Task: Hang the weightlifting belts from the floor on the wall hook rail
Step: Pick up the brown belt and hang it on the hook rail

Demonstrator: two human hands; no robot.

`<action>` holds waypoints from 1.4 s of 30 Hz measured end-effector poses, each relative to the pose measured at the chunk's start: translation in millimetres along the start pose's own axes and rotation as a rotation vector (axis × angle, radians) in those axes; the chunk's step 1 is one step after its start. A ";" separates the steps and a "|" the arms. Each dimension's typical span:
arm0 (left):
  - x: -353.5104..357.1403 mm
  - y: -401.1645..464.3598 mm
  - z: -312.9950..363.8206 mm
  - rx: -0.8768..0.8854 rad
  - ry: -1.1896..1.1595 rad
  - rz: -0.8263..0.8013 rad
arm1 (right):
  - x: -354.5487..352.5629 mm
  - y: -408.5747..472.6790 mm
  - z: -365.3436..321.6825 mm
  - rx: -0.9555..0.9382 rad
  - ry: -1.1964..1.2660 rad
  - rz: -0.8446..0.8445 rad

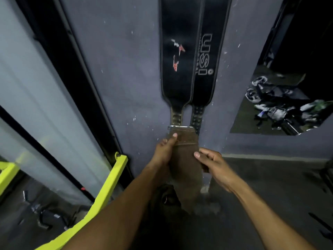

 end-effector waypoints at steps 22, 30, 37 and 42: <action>7.9 -94.9 150.2 0.645 0.230 -0.065 | -31.5 3.5 -177.5 -0.446 -0.033 0.499; 3.6 -124.4 203.5 0.745 -0.010 -0.170 | -14.0 7.0 -206.8 -0.464 -0.096 0.288; -5.9 -133.3 212.5 0.854 0.030 0.039 | -23.6 -2.9 -214.9 -0.556 -0.145 0.425; -4.9 -145.9 224.5 1.024 0.268 0.205 | -31.6 -17.7 -212.6 -0.646 -0.177 0.617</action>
Point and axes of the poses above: each hand's wrist, its own y-axis towards the middle knuckle, its own x-axis out of the palm, z = x × y, the point moved 9 cm from there along y, towards the middle knuckle, and after that the axes turned 15 degrees about z, right-handed, at the moved point
